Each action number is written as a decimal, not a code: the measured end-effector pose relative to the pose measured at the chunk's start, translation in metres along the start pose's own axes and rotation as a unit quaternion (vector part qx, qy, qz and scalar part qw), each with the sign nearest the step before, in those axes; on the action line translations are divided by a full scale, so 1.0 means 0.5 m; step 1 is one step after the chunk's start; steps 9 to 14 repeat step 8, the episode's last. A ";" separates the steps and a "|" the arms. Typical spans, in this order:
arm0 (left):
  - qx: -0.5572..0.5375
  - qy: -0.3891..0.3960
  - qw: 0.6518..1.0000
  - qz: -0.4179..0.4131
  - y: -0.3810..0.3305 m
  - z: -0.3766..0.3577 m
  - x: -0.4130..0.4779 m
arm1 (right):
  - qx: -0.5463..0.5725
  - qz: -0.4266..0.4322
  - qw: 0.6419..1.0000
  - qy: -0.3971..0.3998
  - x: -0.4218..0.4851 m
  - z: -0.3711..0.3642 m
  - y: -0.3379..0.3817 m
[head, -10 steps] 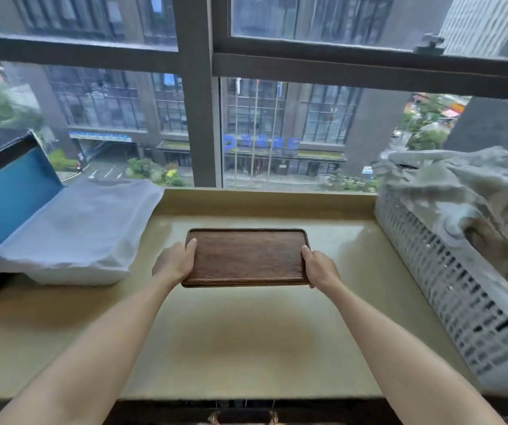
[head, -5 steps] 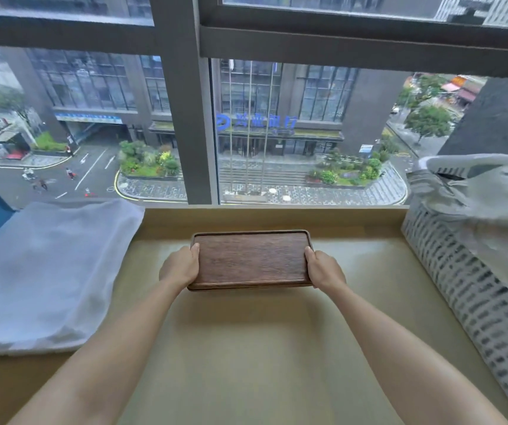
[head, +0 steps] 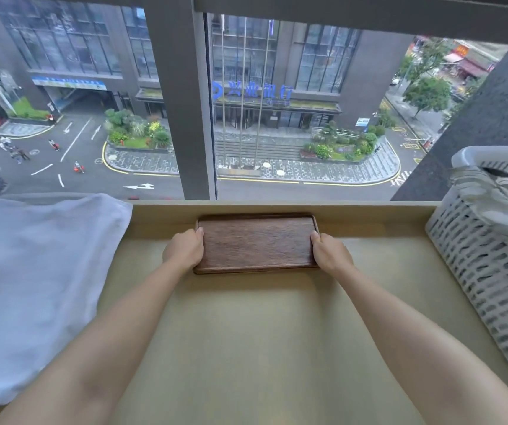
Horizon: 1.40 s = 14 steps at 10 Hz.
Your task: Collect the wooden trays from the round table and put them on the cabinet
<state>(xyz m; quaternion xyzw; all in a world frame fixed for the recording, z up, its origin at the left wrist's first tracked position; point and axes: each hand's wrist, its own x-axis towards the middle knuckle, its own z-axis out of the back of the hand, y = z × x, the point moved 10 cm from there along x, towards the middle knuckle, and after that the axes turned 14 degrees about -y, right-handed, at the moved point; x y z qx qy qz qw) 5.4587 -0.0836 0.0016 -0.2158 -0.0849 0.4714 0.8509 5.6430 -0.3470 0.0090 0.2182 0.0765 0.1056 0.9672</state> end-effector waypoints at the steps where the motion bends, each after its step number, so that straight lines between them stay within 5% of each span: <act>1: 0.013 -0.006 1.000 -0.004 -0.004 -0.002 0.013 | -0.021 0.013 1.000 0.001 0.011 -0.005 0.002; 6: 0.103 -0.001 0.992 -0.071 -0.029 0.028 0.007 | -0.067 0.029 0.997 0.023 0.005 0.011 0.014; 8: 0.130 -0.108 0.972 -0.162 -0.101 0.146 -0.020 | -0.017 0.039 0.998 -0.048 -0.011 0.083 0.045; 14: 0.130 -0.108 0.972 -0.162 -0.101 0.146 -0.020 | -0.017 0.039 0.998 -0.048 -0.011 0.083 0.045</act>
